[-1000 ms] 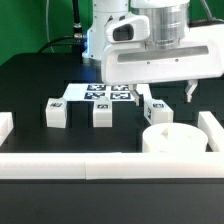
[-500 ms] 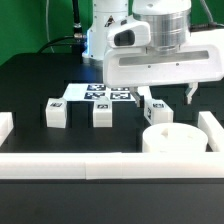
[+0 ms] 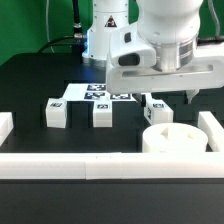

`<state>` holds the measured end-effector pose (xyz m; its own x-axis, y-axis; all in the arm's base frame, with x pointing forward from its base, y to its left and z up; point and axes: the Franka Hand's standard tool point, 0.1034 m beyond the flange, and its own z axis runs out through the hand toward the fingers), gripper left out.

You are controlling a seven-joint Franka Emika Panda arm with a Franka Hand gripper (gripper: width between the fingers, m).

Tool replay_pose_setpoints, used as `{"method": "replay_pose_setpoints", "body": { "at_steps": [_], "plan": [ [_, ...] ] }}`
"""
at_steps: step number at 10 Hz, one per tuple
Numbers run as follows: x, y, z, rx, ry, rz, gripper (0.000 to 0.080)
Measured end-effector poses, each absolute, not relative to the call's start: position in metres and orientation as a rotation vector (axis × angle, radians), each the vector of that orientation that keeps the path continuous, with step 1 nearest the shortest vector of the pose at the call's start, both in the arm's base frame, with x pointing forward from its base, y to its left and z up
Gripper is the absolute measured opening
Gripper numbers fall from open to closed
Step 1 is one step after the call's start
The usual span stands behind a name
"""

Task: Assemble stool

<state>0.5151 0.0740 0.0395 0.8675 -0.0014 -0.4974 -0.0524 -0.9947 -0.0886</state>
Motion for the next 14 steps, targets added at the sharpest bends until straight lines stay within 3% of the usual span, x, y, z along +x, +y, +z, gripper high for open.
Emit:
{"method": "replay_pose_setpoints", "body": {
  "at_steps": [7, 9, 11, 12, 14],
  "plan": [
    [0.496, 0.075, 0.024, -2.615, -0.031, 1.519, 0.0649],
    [0.502, 0.077, 0.017, -2.623, -0.041, 1.49, 0.0649],
    [0.501, 0.077, 0.016, -2.618, -0.058, 1.486, 0.0387],
    [0.501, 0.077, 0.016, -2.617, -0.06, 1.487, 0.0325],
    [0.501, 0.078, 0.016, -2.616, -0.065, 1.486, 0.0325]
  ]
}}
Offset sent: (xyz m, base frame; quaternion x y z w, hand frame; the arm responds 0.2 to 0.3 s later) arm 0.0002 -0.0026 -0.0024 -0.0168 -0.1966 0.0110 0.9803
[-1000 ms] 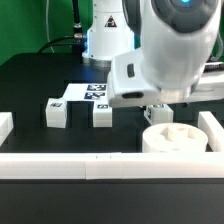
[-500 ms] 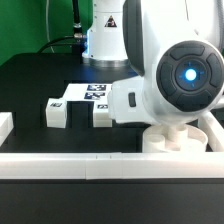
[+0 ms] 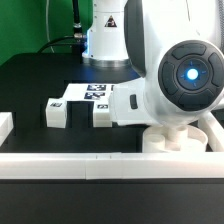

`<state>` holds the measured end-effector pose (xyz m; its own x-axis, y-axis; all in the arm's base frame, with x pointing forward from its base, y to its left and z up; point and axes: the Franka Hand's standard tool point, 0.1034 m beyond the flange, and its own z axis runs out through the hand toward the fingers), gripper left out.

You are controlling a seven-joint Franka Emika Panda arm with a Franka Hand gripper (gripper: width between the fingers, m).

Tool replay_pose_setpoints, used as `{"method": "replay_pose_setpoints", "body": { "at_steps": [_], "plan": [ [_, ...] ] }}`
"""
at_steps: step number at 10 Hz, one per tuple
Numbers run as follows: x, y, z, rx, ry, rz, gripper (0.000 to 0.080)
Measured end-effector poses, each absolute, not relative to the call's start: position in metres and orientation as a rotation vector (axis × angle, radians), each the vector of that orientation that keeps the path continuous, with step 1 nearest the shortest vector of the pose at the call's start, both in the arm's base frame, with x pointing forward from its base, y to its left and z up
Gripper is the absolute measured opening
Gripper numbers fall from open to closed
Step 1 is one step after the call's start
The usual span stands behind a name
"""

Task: Assemble stool

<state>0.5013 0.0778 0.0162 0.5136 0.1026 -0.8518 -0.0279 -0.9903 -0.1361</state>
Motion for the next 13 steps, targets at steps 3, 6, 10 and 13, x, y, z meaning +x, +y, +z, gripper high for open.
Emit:
{"method": "replay_pose_setpoints", "body": {
  "at_steps": [3, 6, 10, 13],
  "plan": [
    [0.506, 0.079, 0.034, -2.607, -0.079, 1.486, 0.0325],
    [0.52, 0.079, 0.079, -2.582, -0.106, 1.466, 0.0325],
    [0.544, 0.084, 0.065, -2.725, -0.091, 1.179, 0.0325],
    [0.558, 0.08, 0.108, -2.829, -0.087, 0.913, 0.0325]
  ]
}}
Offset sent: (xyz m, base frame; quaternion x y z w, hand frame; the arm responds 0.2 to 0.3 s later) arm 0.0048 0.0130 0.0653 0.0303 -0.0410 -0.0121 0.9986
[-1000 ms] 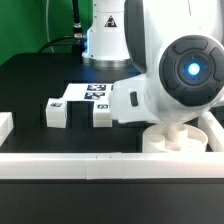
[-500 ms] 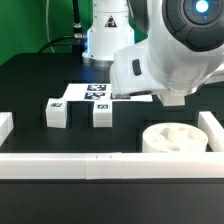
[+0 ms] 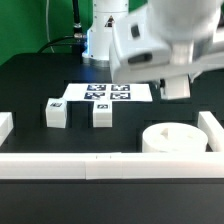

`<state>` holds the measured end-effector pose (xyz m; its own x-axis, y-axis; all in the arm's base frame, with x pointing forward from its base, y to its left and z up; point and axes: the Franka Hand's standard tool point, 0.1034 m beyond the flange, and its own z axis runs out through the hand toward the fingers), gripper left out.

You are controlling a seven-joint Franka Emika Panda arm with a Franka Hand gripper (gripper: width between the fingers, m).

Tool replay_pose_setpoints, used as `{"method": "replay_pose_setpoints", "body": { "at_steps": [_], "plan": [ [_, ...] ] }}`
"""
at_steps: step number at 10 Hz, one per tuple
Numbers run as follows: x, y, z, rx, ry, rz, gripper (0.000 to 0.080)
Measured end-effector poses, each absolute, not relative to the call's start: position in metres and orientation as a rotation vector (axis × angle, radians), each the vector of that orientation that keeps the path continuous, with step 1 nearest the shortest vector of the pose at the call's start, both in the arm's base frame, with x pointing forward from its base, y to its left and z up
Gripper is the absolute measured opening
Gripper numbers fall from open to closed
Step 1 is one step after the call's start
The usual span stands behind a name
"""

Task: Assemble stool

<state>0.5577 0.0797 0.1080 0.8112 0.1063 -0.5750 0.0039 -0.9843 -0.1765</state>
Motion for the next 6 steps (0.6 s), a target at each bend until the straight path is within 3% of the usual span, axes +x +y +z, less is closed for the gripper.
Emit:
{"method": "replay_pose_setpoints", "body": {
  "at_steps": [2, 6],
  "plan": [
    [0.582, 0.077, 0.126, -2.886, -0.079, 0.709, 0.0325],
    [0.59, 0.074, 0.121, -2.984, -0.043, 0.28, 0.0325]
  ]
}}
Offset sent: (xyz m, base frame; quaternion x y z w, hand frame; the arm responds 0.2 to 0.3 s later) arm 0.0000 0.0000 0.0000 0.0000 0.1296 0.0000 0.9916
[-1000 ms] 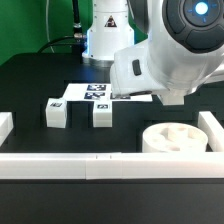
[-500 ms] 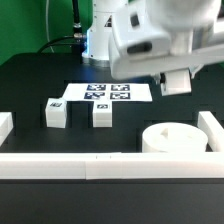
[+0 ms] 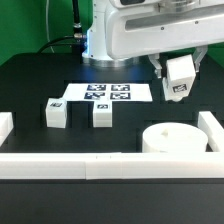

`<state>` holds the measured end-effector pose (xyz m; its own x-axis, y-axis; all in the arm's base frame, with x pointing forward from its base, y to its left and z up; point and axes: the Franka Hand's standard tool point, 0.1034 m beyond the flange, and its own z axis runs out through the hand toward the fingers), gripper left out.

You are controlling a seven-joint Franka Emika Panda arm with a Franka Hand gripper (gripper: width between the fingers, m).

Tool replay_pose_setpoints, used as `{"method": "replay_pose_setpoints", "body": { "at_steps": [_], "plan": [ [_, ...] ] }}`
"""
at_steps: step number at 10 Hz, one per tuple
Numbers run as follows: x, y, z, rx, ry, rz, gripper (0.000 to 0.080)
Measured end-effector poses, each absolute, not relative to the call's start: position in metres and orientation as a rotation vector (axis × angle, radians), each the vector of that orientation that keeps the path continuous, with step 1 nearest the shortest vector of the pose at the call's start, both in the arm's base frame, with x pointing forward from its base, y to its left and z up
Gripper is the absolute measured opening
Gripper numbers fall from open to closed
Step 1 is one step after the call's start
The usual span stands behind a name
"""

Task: Assemble stool

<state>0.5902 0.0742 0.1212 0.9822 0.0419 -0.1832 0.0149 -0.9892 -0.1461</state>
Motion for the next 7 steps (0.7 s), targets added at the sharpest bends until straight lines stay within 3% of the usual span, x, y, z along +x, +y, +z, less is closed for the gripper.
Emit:
{"method": "replay_pose_setpoints", "body": {
  "at_steps": [3, 7],
  "plan": [
    [0.611, 0.077, 0.128, -3.008, -0.083, -0.09, 0.0325],
    [0.613, 0.071, 0.12, -2.999, -0.076, -0.456, 0.0325]
  ]
}}
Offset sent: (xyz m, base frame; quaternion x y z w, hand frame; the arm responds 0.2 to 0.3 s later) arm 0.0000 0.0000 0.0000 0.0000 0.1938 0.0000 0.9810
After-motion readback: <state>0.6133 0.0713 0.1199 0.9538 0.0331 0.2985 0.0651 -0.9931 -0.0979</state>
